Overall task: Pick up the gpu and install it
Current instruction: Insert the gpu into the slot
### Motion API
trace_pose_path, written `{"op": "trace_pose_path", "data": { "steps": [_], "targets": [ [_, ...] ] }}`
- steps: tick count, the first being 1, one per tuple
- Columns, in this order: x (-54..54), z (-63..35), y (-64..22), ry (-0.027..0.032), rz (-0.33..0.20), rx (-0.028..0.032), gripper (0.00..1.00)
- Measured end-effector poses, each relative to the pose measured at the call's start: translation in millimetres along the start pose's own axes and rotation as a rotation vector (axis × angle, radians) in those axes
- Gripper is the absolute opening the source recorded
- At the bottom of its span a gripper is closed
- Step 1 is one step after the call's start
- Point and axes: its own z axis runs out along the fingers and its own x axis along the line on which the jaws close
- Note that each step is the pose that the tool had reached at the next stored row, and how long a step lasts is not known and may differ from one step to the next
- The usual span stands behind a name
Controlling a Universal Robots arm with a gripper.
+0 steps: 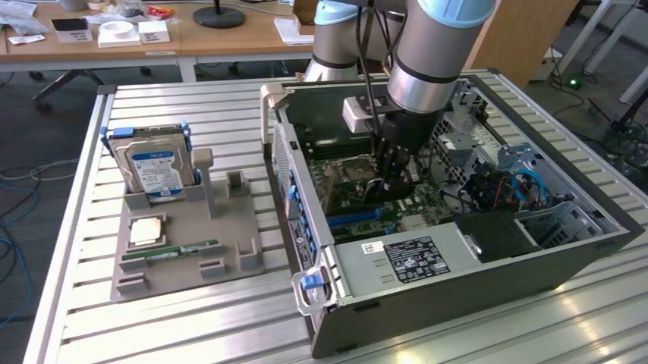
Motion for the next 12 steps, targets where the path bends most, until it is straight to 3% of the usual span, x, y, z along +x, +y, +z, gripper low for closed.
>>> {"op": "trace_pose_path", "data": {
  "steps": [12],
  "targets": [
    [1.7, 2.3, 6.5, -0.0002, -0.002, 0.0001, 0.26]
  ]
}}
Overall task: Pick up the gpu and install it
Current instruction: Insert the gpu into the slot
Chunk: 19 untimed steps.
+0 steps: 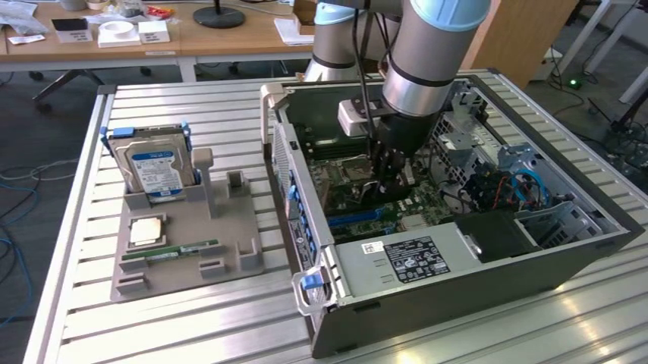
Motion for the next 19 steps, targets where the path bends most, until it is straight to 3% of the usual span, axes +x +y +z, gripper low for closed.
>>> {"op": "trace_pose_path", "data": {
  "steps": [19],
  "targets": [
    [3.1, 3.5, 5.5, 0.0001, -0.001, 0.0000, 0.26]
  ]
}}
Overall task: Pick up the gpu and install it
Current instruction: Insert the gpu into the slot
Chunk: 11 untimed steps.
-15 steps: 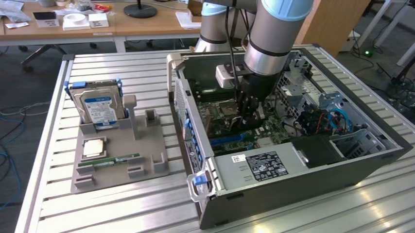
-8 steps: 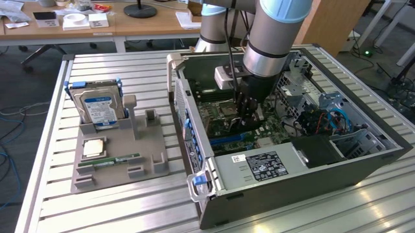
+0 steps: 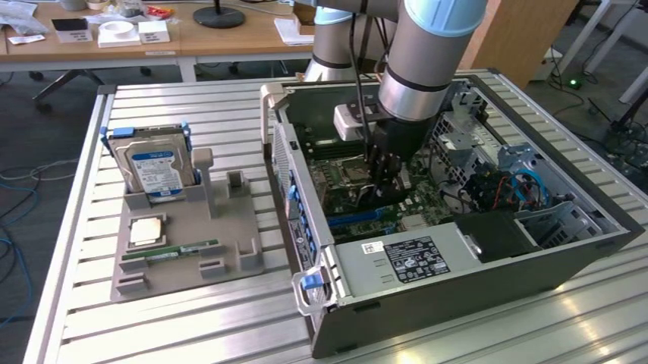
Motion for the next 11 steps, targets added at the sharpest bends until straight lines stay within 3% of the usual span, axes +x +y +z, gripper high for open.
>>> {"op": "trace_pose_path", "data": {
  "steps": [11],
  "targets": [
    [0.0, 0.2, 4.7, 0.0000, 0.000, 0.0000, 0.26]
  ]
}}
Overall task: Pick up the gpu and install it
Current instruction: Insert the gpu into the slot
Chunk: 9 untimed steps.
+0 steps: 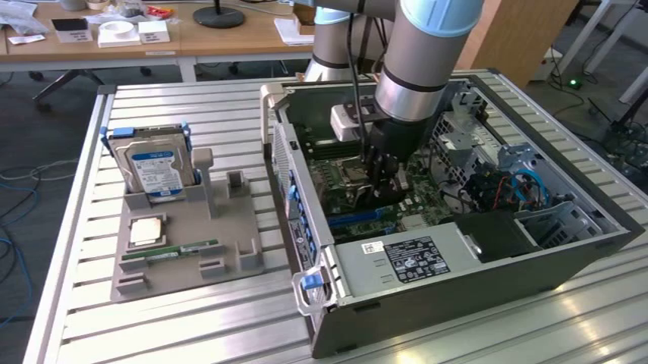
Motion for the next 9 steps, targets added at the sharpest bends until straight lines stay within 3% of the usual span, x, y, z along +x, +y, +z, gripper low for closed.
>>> {"op": "trace_pose_path", "data": {
  "steps": [9],
  "targets": [
    [0.2, 2.4, 2.5, 0.0004, 0.000, -0.0002, 0.26]
  ]
}}
